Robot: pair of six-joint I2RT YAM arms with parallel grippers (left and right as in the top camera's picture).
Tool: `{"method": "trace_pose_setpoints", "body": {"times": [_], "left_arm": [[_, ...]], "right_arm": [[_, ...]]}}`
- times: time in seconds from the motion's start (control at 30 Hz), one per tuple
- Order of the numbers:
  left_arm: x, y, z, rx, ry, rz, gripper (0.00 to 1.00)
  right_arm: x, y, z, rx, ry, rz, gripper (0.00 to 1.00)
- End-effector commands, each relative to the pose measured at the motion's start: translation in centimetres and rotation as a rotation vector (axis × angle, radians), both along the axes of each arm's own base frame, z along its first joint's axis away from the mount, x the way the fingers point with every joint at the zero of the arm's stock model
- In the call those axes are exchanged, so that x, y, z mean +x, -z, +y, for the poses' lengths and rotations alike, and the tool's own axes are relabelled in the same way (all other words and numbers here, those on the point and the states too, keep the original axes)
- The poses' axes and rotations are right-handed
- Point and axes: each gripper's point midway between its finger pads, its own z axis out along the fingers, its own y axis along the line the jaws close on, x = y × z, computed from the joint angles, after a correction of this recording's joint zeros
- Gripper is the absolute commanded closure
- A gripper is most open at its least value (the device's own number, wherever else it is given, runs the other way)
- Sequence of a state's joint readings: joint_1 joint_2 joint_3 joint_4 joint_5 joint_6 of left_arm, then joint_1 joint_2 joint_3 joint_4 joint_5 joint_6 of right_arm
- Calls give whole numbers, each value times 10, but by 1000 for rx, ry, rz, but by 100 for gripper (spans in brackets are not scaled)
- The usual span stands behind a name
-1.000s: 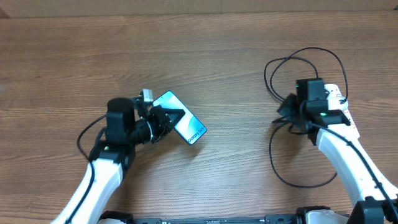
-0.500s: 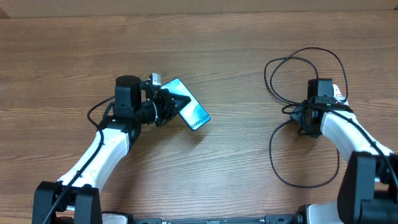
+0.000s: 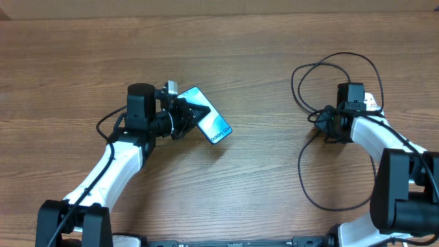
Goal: Plug charger to phone and switch on socket
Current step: 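Release the phone from the right gripper and move it to the cable, then grasp the black cable near its USB-C plug with the right gripper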
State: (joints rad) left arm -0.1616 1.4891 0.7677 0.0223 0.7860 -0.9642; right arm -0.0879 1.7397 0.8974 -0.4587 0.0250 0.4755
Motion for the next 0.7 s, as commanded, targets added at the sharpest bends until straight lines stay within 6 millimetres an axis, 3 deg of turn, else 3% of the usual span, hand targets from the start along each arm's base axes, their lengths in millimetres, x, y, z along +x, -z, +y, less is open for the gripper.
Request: {"method": "trace_pose_setpoints", "body": {"times": [0.0,0.17,0.3,0.37,0.67], "left_arm": [[5,-15,-3,-17,33,-49,96],[4,-16,-4,-23,41,-48,96],[4,-15,-4,-13,51,-67,96],[3,-15,-4,-6,60,-81,96],[0,-12,-4,-7,65,-54,96]], "right_arm": [[-32,19,22,114,-44,136,96],[-60,6,36,181,-97,239,96],[-65,-19,79,354,-327,180,96],[-70,-26,91,375,-386,177,96],[-63,-25,99,195,-495,169,96]]}}
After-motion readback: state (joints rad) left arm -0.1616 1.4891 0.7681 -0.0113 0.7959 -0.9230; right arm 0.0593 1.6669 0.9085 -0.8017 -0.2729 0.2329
